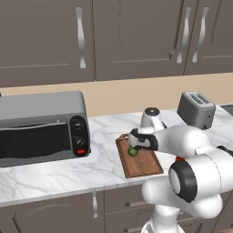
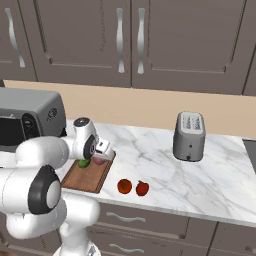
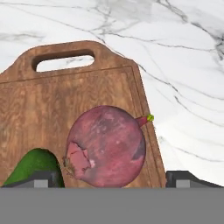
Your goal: Place the avocado, onion, tomato, and bell pepper on the cutting board.
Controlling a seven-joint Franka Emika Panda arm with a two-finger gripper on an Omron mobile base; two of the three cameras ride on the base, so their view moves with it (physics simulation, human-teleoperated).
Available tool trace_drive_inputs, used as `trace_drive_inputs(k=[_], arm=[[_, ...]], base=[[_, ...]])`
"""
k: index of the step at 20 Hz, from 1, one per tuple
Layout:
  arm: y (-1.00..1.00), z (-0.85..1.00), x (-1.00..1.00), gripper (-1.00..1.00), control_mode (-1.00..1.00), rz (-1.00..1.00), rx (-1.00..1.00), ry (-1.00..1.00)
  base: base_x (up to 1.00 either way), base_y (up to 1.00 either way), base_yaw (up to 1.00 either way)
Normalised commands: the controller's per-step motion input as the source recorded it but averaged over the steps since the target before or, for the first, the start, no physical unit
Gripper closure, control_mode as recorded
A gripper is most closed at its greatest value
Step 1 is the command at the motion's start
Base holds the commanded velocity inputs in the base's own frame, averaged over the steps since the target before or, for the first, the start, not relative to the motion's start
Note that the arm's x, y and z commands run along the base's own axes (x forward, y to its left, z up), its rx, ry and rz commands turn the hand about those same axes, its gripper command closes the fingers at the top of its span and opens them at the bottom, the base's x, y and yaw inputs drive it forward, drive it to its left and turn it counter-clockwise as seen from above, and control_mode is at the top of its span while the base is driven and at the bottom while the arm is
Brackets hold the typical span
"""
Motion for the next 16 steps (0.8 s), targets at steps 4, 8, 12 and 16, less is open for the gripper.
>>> trace_drive_inputs(k=[4, 8, 12, 16], arm=[[-0.01, 0.35, -0.01, -1.00, -1.00, -0.01, -0.05, 0.00], [-0.12, 0.23, -0.09, -1.00, -1.00, 0.00, -0.02, 0.00], [-0.27, 0.06, -0.31, -1.00, -1.00, 0.00, 0.00, 0.00], [-0.34, 0.06, -0.39, -1.00, -1.00, 0.00, 0.00, 0.00]], base=[[0.00, 0.00, 0.00], [0.00, 0.00, 0.00], [0.00, 0.00, 0.00], [0.00, 0.00, 0.00]])
